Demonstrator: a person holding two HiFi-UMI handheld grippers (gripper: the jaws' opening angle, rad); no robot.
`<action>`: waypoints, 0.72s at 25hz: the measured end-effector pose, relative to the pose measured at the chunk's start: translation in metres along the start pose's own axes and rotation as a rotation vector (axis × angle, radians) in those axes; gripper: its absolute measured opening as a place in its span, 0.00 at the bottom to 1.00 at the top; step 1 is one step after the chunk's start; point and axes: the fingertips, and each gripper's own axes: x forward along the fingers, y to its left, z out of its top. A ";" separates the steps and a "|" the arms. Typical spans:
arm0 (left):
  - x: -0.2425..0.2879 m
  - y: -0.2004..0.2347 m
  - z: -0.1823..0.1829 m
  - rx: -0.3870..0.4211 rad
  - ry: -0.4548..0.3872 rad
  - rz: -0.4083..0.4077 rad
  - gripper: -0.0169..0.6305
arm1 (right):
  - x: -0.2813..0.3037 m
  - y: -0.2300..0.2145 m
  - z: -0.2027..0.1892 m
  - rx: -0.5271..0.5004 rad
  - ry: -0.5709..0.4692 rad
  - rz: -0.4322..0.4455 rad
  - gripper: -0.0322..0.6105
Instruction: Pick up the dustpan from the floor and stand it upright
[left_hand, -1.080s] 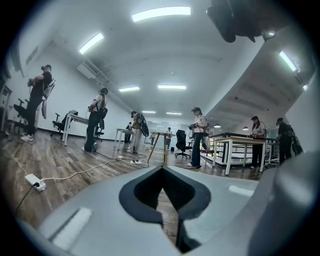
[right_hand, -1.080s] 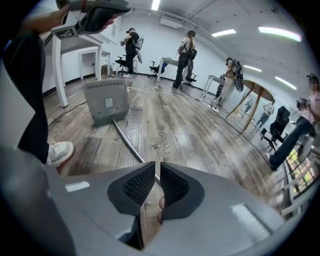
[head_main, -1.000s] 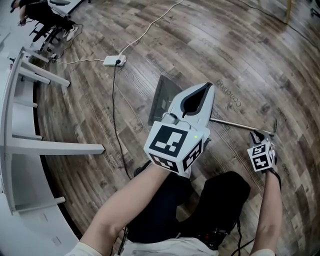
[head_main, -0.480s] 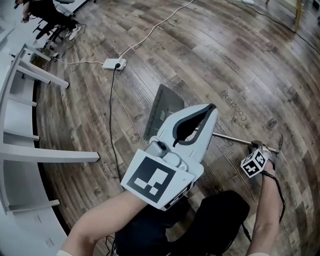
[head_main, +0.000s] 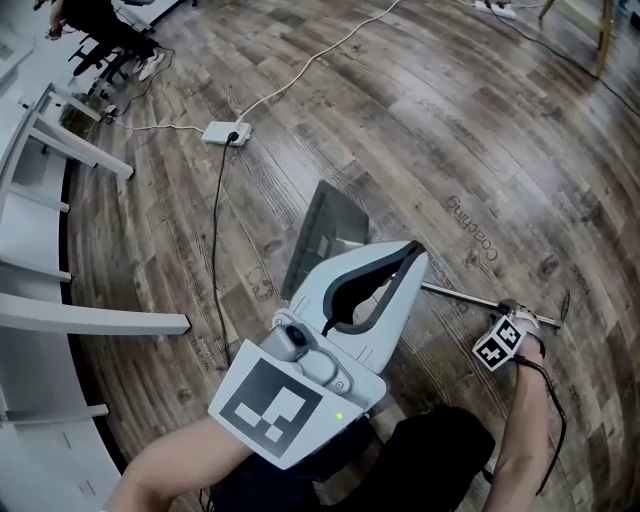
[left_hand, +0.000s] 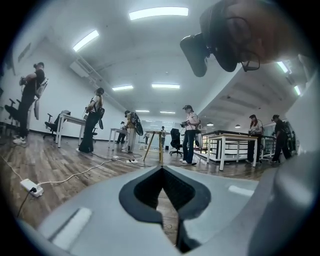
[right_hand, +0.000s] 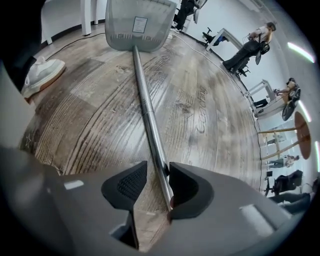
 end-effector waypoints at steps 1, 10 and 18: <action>0.001 0.002 -0.001 -0.001 0.000 0.005 0.03 | 0.003 0.000 -0.001 -0.002 0.010 0.004 0.30; 0.005 -0.003 -0.071 0.024 0.018 0.002 0.03 | 0.067 0.030 -0.024 -0.043 0.101 0.084 0.23; 0.040 -0.068 -0.612 0.152 0.022 0.079 0.03 | 0.529 0.255 -0.131 -0.141 0.013 0.032 0.21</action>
